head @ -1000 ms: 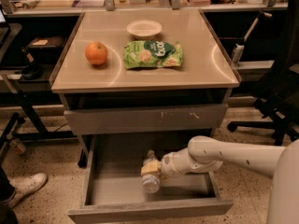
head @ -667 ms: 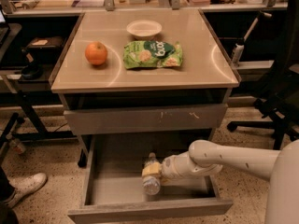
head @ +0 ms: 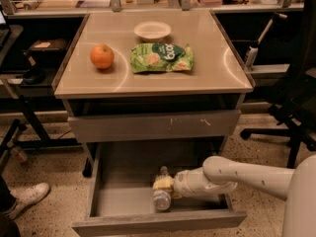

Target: Place blue plastic bottle into middle drawer

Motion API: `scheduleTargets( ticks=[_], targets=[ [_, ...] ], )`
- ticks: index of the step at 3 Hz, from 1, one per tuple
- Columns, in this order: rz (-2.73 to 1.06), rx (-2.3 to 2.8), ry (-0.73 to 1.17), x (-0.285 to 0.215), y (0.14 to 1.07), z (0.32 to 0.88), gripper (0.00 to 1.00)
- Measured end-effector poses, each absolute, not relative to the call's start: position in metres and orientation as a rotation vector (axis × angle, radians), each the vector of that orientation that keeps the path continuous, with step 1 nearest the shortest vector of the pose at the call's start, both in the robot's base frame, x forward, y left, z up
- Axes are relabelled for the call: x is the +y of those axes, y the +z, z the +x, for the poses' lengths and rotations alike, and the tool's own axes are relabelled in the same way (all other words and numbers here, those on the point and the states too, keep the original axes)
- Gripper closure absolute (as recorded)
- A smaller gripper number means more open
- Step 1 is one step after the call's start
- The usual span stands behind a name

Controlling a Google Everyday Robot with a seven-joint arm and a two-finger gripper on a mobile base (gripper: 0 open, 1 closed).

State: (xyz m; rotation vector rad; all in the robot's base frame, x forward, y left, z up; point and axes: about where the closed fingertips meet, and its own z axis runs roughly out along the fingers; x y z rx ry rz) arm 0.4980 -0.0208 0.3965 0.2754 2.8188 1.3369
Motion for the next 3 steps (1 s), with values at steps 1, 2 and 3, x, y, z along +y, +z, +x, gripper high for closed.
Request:
scheduleTargets(
  ticks=[1, 2, 3],
  targets=[
    [0.277, 2.82, 1.338, -0.0207, 0.3958, 0.4975, 0.81],
    [0.276, 2.82, 1.338, -0.0207, 0.3958, 0.4975, 0.58],
    [0.276, 2.82, 1.338, -0.0207, 0.3958, 0.4975, 0.35]
  ],
)
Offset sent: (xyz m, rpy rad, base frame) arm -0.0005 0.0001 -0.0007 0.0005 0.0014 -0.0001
